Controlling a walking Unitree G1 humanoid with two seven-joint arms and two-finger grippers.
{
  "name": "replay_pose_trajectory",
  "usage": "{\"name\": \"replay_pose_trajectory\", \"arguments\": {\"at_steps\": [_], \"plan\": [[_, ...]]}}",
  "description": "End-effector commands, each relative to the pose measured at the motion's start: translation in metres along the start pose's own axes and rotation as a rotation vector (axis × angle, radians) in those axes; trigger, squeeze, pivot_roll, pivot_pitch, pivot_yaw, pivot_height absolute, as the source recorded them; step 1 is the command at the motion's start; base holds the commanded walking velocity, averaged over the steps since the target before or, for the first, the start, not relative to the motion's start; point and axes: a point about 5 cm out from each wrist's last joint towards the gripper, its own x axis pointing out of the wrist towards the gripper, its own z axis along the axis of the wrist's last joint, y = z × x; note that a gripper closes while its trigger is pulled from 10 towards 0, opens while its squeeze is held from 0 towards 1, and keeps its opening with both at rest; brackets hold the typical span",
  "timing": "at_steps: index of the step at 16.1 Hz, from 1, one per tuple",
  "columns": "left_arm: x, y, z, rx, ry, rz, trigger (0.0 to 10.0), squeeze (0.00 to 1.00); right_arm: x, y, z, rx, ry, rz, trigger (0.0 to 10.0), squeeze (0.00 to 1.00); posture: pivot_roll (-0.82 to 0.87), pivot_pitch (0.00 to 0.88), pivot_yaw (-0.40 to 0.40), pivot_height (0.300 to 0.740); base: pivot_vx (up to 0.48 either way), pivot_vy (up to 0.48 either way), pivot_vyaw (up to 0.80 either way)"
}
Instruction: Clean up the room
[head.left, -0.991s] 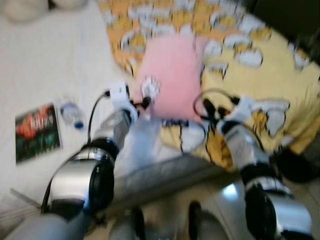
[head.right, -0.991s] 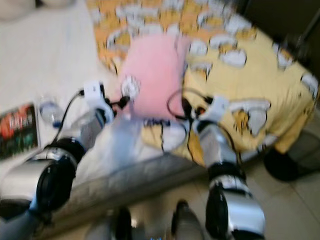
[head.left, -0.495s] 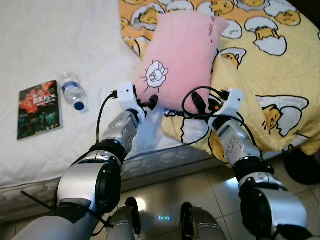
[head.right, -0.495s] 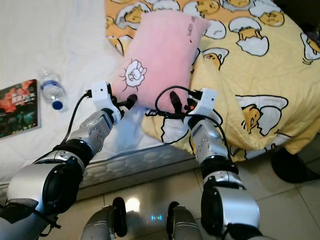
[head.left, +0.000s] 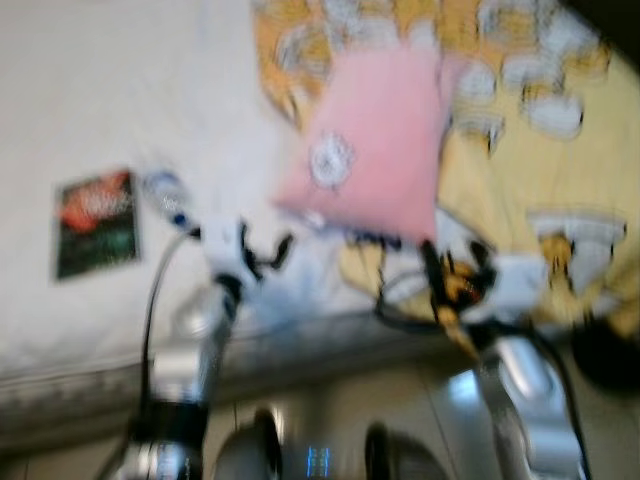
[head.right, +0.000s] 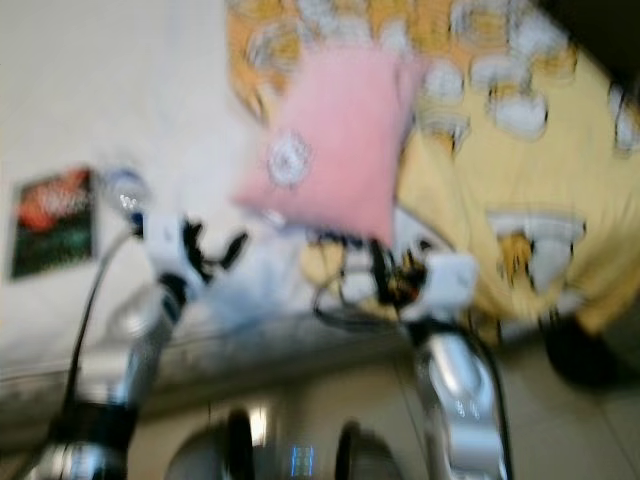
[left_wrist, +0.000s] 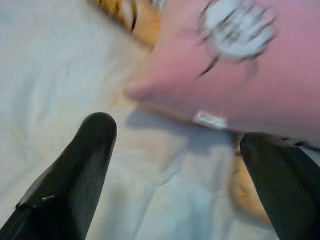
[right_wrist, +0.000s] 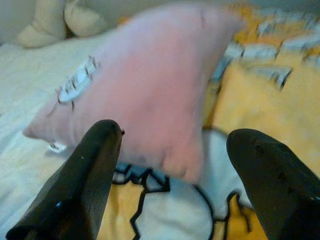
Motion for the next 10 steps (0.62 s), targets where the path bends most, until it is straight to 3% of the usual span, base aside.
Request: {"name": "replay_pose_trajectory", "arguments": {"at_steps": [1, 3, 4, 5, 7, 10], "plan": [[-0.006, -0.001, 0.007, 0.034, -0.025, 0.012, 10.0, 0.0, -0.008, -0.02, 0.001, -0.078, -0.033, -0.095, 10.0, 0.0, -0.13, 0.0, 0.019, 0.74, 0.0, 0.0, 0.0], [-0.009, 0.003, 0.023, 0.148, -0.182, 0.074, 10.0, 0.0, -0.007, -0.029, 0.011, -0.159, -0.103, -0.149, 10.0, 0.0, -0.11, 0.0, 0.008, 0.74, 0.0, 0.0, 0.0], [-0.011, 0.001, 0.036, 0.162, -0.275, 0.11, 10.0, 0.0, -0.007, -0.03, 0.019, -0.19, -0.123, -0.174, 10.0, 0.0, -0.11, 0.0, 0.001, 0.74, 0.0, 0.0, 0.0], [-0.009, -0.005, 0.049, 0.177, -0.269, 0.116, 10.0, 0.0, -0.003, -0.033, 0.023, -0.187, -0.125, -0.228, 10.0, 0.0, -0.1, 0.0, 0.0, 0.74, 0.0, 0.0, 0.0], [-0.005, -0.01, 0.054, 0.194, -0.269, 0.102, 10.0, 0.0, 0.001, -0.039, 0.021, -0.172, -0.131, -0.265, 10.0, 0.0, -0.11, 0.0, 0.005, 0.74, 0.0, 0.0, 0.0], [-0.002, -0.003, 0.038, 0.135, -0.202, 0.118, 10.0, 0.0, 0.004, -0.042, 0.011, -0.157, -0.108, -0.258, 10.0, 0.0, -0.13, 0.0, 0.03, 0.74, 0.0, 0.0, 0.0]]}}
